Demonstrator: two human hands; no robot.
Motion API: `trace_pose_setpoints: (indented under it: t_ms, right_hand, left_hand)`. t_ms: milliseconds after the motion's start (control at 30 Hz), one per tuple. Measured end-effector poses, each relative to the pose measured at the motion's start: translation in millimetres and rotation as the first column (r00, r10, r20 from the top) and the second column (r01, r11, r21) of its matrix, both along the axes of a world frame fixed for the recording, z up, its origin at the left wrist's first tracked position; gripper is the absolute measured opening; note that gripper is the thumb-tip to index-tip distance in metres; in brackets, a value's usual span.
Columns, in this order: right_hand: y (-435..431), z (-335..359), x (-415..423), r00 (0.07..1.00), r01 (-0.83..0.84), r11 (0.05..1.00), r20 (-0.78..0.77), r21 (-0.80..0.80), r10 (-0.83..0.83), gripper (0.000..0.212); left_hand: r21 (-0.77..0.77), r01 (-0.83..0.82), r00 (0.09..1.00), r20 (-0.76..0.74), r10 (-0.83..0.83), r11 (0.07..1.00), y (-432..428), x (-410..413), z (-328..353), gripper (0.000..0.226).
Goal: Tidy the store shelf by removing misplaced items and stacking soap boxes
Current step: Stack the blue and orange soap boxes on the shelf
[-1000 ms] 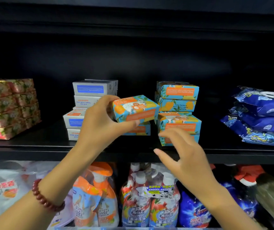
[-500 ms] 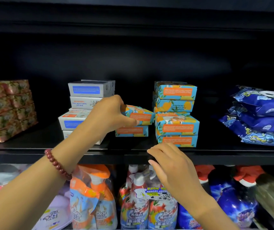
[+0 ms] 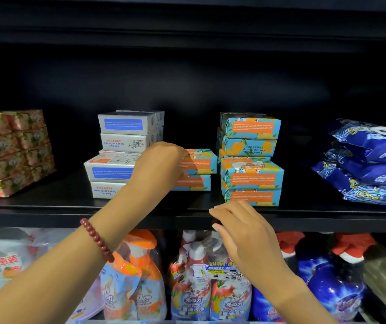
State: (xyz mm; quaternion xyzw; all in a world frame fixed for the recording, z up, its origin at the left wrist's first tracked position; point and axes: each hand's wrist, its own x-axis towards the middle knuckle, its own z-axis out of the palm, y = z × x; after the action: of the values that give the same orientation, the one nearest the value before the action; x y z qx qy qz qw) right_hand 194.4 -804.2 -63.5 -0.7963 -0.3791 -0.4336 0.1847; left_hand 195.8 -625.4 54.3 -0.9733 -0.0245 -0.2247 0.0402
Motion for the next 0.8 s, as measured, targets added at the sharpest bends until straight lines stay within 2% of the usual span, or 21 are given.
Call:
trace_pose_setpoints:
  t_ms: [67, 167, 267, 333, 367, 467, 567, 700, 800]
  right_hand:
    - [0, 1, -1, 1.0, -0.003, 1.0, -0.022, -0.014, 0.002, 0.026]
    - [-2, 4, -4, 0.999, -0.021, 1.0, -0.045, -0.021, 0.02, 0.026]
    - [-10, 18, -7, 0.998, -0.059, 0.994, -0.025, 0.09, 0.062, 0.024]
    - [-21, 34, -3, 0.999, -0.019, 0.986, 0.035, 0.166, 0.013, 0.028]
    - [-27, 41, 2, 0.999, 0.017, 0.983, 0.04, 0.182, -0.025, 0.034]
    - [-41, 55, 22, 0.993, 0.106, 0.987, -0.066, 0.123, -0.098, 0.052]
    - [-45, 56, 31, 0.977, 0.135, 0.989, -0.176, 0.061, -0.123, 0.06]
    - [-43, 54, 27, 0.988, 0.144, 0.989, -0.053, 0.034, -0.142, 0.052]
    - [-41, 52, 21, 0.985, 0.152, 0.987, 0.072, 0.046, -0.155, 0.038]
  left_hand:
    - [-0.003, -0.046, 0.993, -0.111, 0.045, 0.999, -3, 4, 6, 0.053]
    - [0.001, -0.018, 0.998, -0.063, 0.018, 1.0, -2, 5, 2, 0.05]
    - [-0.03, 0.165, 0.963, 0.219, -0.154, 0.986, 6, -4, -18, 0.041]
    - [-0.02, 0.336, 0.858, 0.419, -0.297, 0.942, 9, -12, -35, 0.032]
    - [-0.027, 0.391, 0.821, 0.462, -0.335, 0.92, 8, -17, -44, 0.028]
    - [-0.173, 0.484, 0.833, 0.392, -0.391, 0.858, 7, -28, -71, 0.035]
    - [-0.278, 0.472, 0.863, 0.341, -0.373, 0.837, 9, -30, -87, 0.042]
    - [-0.315, 0.443, 0.88, 0.333, -0.339, 0.839, 8, -28, -88, 0.046]
    - [-0.348, 0.429, 0.888, 0.328, -0.321, 0.833, 7, -31, -85, 0.051]
